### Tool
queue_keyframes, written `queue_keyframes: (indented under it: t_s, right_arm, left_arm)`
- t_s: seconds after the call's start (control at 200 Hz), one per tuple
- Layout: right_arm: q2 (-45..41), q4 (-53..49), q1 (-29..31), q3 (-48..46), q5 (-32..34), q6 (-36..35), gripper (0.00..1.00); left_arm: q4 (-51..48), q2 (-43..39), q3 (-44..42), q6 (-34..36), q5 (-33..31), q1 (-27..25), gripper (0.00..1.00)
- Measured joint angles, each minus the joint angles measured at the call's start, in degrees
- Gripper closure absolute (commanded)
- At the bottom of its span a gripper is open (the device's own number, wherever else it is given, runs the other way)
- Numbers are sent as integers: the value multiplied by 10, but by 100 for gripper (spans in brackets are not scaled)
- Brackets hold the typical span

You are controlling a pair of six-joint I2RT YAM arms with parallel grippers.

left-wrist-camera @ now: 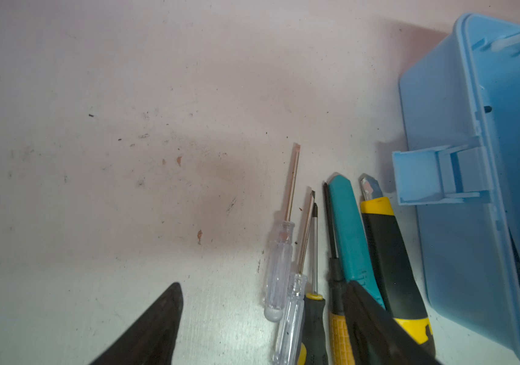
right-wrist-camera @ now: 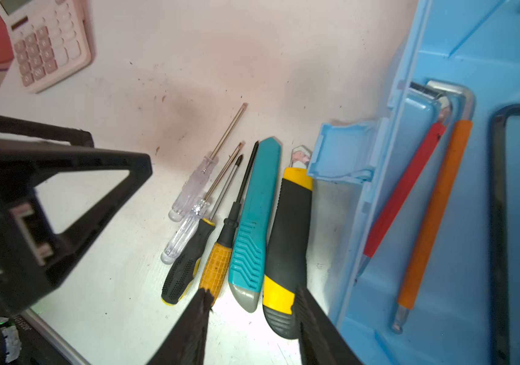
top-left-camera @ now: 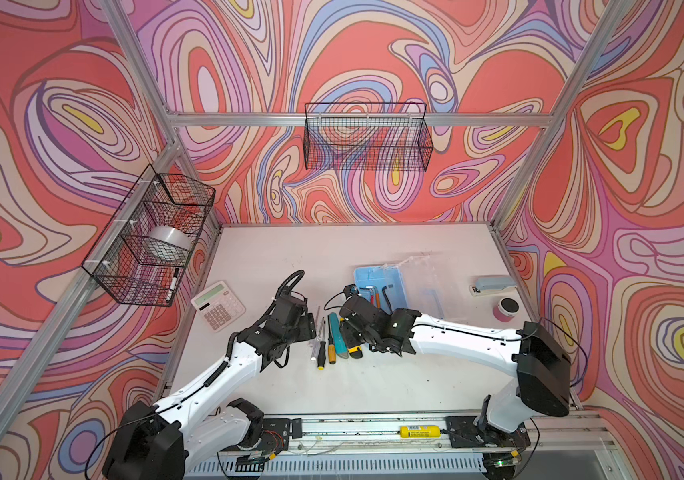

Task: Pack the tool kit
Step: 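Withdraw the left gripper while the right gripper moves over the teal knife, then lower the right gripper and grasp the teal utility knife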

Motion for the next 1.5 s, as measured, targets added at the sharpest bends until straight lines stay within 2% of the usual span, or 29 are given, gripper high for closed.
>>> queue_keyframes:
  t_s: [0.2,0.416,0.701,0.981,1.142,1.502]
  right_arm:
    - [76,-27,0,46,-4,16,57]
    - [137,-62,0,85,3,34,57]
    - [158,-60,0,86,-6,38,59]
    - [179,-46,0,95,-23,37,60]
    - [185,-44,-1,101,-27,37,60]
    - [207,-39,-11,109,-38,39,63]
  left_arm:
    - [23,-13,-26,-19,48,21,22]
    - [48,-8,-28,-26,66,21,22]
    - [70,-6,-34,-33,69,22,22]
    - [76,-31,-83,-54,77,46,22]
    - [77,-56,-85,-56,81,62,22]
    - [77,-44,-85,-56,86,63,21]
